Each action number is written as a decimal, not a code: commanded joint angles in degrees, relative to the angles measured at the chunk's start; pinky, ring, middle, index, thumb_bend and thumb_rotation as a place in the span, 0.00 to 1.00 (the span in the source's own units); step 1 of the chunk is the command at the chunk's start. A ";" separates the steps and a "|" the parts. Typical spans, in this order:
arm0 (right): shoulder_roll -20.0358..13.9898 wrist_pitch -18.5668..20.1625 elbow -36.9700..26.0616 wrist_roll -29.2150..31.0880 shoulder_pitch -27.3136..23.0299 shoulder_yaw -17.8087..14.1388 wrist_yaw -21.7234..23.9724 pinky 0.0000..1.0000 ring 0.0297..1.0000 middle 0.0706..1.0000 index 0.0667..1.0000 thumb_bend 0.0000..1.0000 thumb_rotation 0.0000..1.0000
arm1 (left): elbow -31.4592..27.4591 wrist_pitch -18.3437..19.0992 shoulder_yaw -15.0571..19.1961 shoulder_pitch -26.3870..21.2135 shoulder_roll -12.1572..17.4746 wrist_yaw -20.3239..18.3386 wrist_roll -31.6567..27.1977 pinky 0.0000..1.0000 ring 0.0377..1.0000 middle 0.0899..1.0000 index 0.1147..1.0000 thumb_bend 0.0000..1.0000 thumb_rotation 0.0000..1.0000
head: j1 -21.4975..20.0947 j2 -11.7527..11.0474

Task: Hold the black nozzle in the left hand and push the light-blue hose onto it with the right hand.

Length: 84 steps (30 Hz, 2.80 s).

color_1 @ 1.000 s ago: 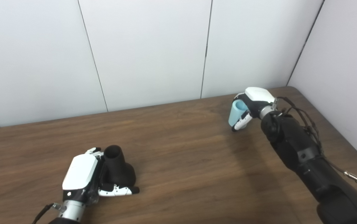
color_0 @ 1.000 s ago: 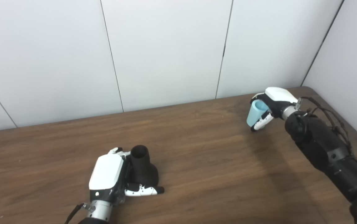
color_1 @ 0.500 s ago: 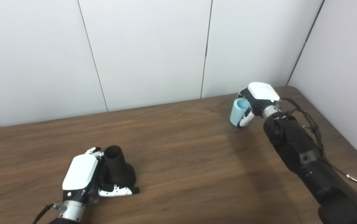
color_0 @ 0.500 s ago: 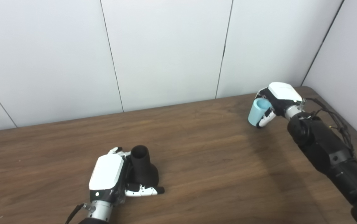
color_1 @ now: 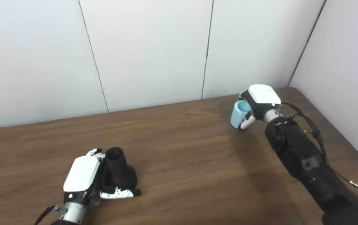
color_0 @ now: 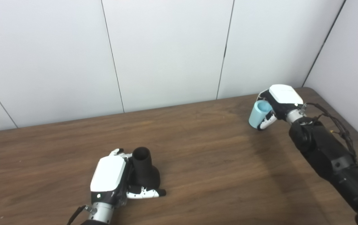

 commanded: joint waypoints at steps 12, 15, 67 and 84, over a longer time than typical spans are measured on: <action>0.66 7.04 -31.09 -0.18 1.43 -2.70 15.73 0.21 0.26 0.38 0.49 0.52 0.00 | 0.79 2.03 -2.43 1.31 -0.34 -3.36 2.40 0.85 0.60 0.42 0.43 0.53 0.00 | 4.21 0.39; 3.01 9.18 -37.06 -0.59 1.43 -2.42 19.20 0.22 0.26 0.38 0.49 0.52 0.00 | 0.54 2.54 -2.81 1.39 -0.76 -3.69 2.94 0.85 0.60 0.44 0.42 0.53 0.00 | 5.01 0.47; 22.55 -0.55 -46.48 4.21 6.64 -0.54 19.45 0.23 0.28 0.40 0.50 0.52 0.00 | 1.70 5.80 -5.21 1.75 -5.15 -3.09 4.08 0.84 0.61 0.46 0.41 0.52 0.00 | 17.23 2.24; 24.01 -1.44 -44.67 4.87 7.73 -0.35 18.19 0.26 0.32 0.40 0.50 0.52 0.00 | 1.15 6.37 -5.71 1.96 -5.30 -3.90 4.45 0.86 0.61 0.46 0.41 0.52 0.00 | 16.96 2.67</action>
